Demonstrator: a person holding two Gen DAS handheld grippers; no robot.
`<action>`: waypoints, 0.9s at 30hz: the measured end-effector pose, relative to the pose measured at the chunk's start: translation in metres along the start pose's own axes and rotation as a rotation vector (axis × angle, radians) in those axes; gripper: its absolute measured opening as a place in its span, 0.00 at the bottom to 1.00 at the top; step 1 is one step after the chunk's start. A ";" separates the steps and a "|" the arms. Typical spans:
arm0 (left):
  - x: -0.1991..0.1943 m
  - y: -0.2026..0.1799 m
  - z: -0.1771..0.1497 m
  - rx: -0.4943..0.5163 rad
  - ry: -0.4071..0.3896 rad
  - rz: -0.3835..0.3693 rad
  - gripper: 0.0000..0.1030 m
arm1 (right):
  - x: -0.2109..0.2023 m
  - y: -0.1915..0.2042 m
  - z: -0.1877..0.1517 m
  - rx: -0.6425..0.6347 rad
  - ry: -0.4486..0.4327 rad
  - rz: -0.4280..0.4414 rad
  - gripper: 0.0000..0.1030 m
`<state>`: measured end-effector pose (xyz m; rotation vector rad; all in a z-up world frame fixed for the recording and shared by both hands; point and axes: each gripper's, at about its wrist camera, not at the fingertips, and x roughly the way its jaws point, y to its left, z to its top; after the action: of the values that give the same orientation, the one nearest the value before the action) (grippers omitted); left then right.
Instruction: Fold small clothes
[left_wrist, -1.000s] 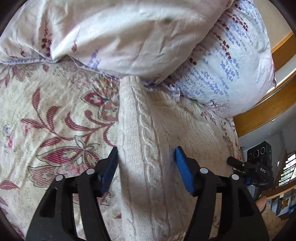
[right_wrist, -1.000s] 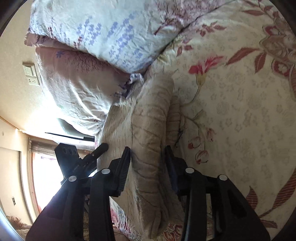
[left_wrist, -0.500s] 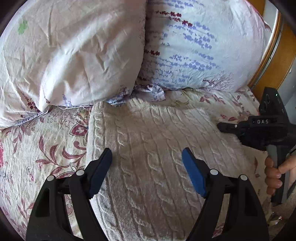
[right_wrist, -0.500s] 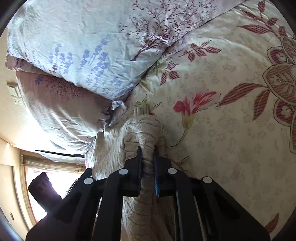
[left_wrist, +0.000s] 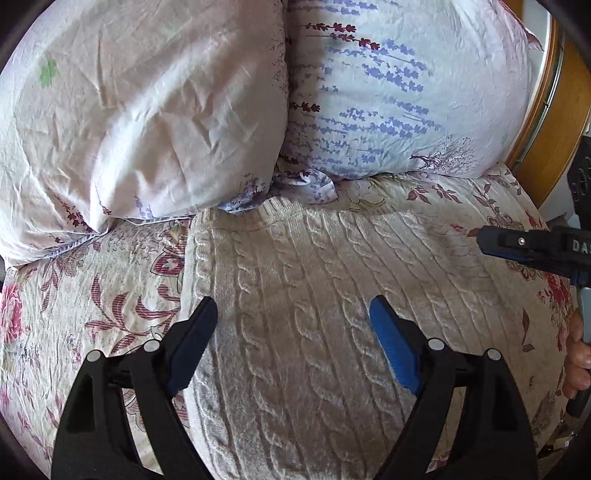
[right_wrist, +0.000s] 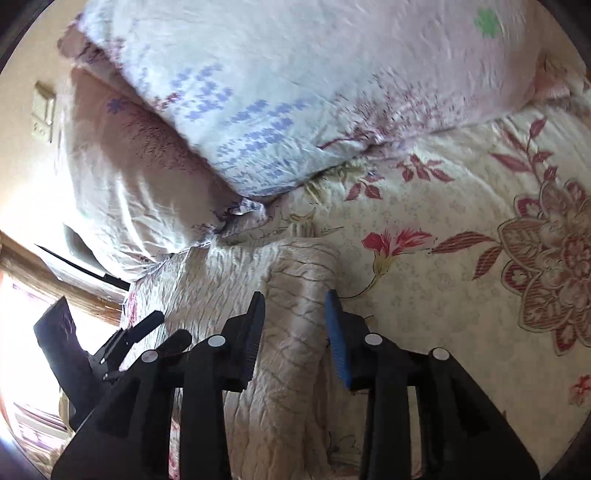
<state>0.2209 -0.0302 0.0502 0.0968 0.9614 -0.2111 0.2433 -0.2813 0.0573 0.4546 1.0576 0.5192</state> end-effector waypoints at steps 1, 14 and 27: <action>-0.004 0.000 -0.001 0.003 -0.007 0.004 0.82 | -0.004 0.010 -0.006 -0.042 -0.009 -0.026 0.35; -0.040 0.007 -0.050 0.001 -0.041 0.023 0.98 | -0.019 0.044 -0.097 -0.319 -0.013 -0.298 0.35; -0.046 0.031 -0.098 -0.049 -0.023 -0.044 0.95 | -0.046 0.015 -0.102 -0.168 -0.030 -0.217 0.50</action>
<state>0.1233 0.0233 0.0313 0.0278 0.9456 -0.2290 0.1307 -0.2863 0.0553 0.1963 1.0111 0.4022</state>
